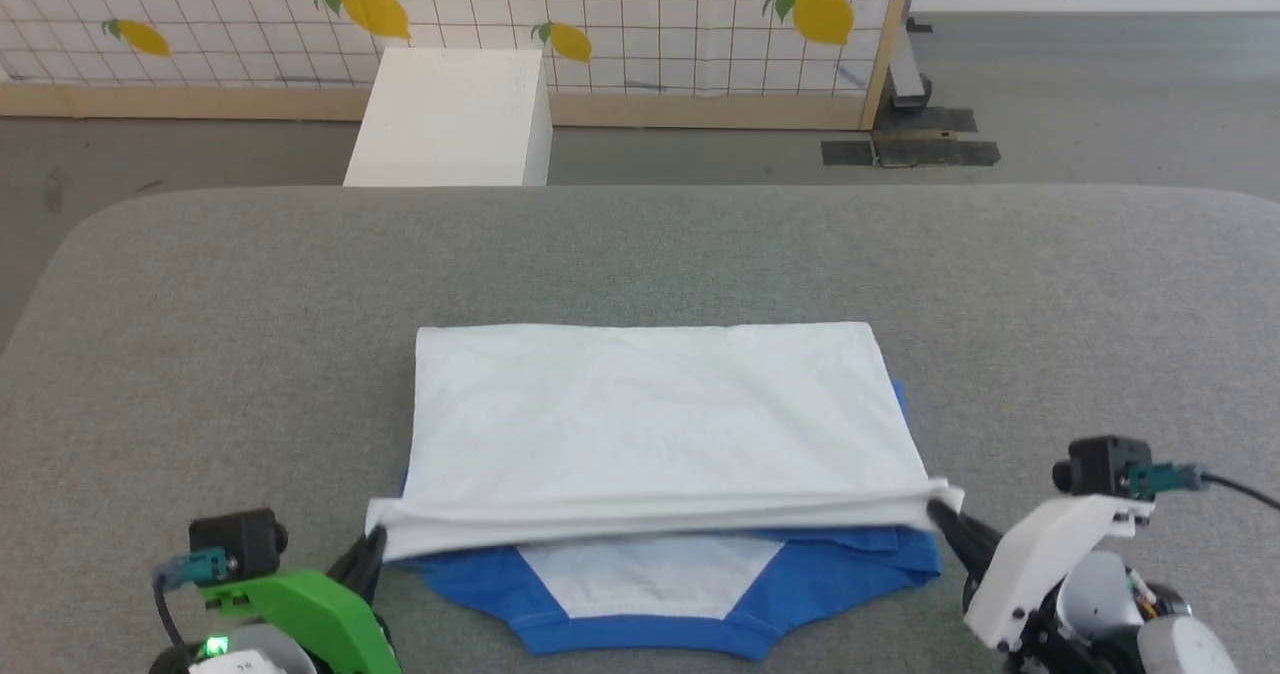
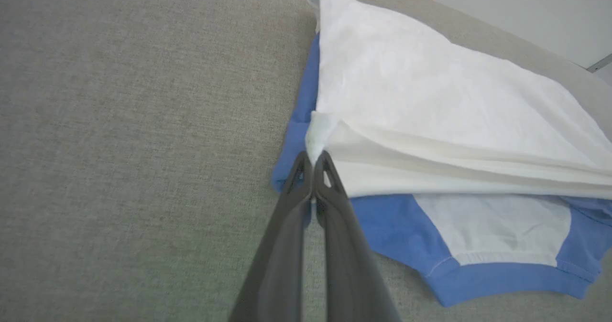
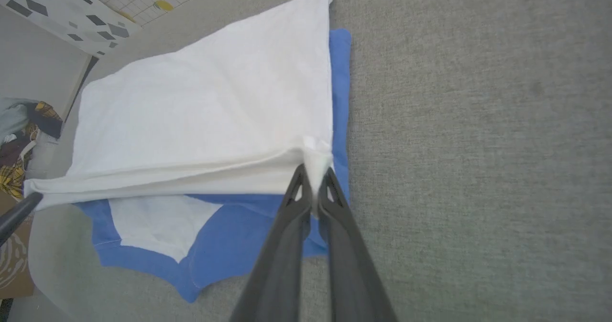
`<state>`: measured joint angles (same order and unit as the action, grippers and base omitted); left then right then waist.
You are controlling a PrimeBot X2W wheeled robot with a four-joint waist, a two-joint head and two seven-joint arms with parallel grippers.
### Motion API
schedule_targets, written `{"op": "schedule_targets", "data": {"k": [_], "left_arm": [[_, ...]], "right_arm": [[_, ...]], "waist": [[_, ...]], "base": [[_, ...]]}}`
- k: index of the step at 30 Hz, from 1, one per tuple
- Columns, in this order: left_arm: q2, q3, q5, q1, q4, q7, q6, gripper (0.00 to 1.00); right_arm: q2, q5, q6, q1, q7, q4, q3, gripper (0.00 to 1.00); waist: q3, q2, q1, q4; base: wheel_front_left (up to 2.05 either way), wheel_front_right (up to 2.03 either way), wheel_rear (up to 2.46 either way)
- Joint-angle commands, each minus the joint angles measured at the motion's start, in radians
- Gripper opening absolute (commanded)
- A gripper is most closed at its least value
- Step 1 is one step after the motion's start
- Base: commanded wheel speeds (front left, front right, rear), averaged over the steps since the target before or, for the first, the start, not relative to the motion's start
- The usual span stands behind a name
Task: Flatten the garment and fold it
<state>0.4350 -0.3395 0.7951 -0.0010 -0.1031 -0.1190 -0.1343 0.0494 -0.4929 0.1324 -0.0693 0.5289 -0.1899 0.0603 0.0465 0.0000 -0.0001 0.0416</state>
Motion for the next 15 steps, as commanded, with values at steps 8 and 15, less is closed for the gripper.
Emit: {"op": "schedule_targets", "data": {"k": [8, 15], "left_arm": [[-0.009, -0.027, 0.027, 0.040, -0.093, -0.063, -0.022, 0.00], [-0.001, -0.018, 0.050, 0.052, -0.107, -0.125, -0.073, 1.00]], "right_arm": [[0.001, -0.015, -0.002, 0.086, 0.024, -0.039, -0.030, 0.00], [0.001, -0.004, -0.002, 0.128, 0.084, 0.008, -0.034, 1.00]], "waist": [[-0.013, 0.0000, 0.0001, -0.005], [-0.032, 0.0000, 0.0001, -0.008]], "base": [[0.00, 0.00, 0.00], [0.00, 0.00, 0.00]]}}
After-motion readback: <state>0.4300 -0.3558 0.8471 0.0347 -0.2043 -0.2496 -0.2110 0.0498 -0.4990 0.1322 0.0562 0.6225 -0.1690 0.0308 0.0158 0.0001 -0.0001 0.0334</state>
